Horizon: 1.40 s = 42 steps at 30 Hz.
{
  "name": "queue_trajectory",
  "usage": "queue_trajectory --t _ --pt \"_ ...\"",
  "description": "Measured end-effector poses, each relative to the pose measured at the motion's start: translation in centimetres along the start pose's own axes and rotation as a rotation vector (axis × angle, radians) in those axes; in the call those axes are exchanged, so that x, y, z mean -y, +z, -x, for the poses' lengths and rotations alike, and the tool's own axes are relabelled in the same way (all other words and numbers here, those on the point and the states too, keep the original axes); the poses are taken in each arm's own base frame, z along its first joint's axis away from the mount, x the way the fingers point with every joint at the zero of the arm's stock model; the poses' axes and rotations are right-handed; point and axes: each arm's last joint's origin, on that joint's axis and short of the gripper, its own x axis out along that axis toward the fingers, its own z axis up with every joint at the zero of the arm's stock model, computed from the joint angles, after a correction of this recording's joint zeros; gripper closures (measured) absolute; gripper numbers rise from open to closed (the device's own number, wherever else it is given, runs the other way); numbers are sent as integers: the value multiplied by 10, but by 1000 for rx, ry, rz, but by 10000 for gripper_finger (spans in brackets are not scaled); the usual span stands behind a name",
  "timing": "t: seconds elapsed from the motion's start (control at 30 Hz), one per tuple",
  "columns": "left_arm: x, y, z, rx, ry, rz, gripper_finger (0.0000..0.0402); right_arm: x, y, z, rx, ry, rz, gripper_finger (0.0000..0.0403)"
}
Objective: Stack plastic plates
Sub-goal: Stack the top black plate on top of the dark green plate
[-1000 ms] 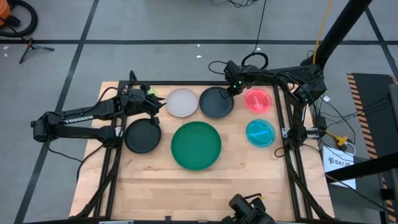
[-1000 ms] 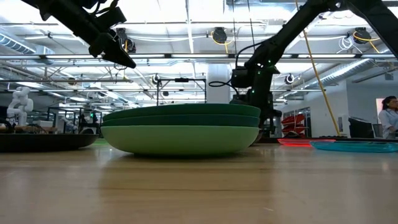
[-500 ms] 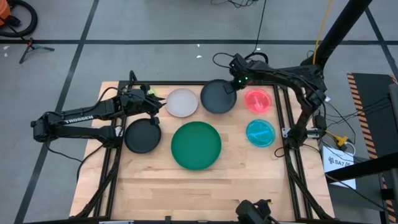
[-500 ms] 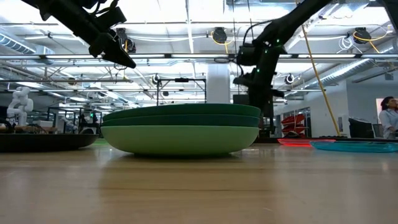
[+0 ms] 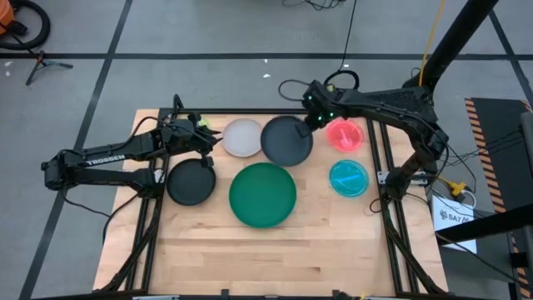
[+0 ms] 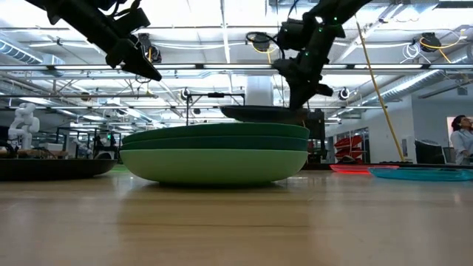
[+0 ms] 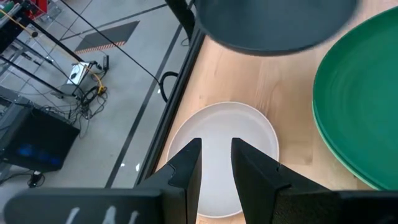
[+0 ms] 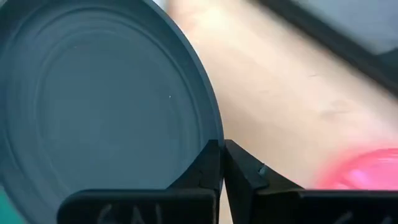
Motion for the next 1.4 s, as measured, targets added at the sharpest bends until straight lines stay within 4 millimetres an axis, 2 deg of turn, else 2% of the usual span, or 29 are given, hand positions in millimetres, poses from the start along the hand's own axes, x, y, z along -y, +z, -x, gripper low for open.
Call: queue_trajectory --t 0.33,0.63,0.97,1.4 --pt "-1 1 0 11 5 3 307 -60 -16 -11 17 128 81 402" --pt "-1 1 0 13 6 -3 307 -98 -33 -51 -41 157 146 403" --pt "-1 1 0 13 6 -10 307 -113 -46 -78 -102 147 165 398" --pt "-1 1 0 13 6 -12 307 -117 -48 -79 -101 153 174 390"
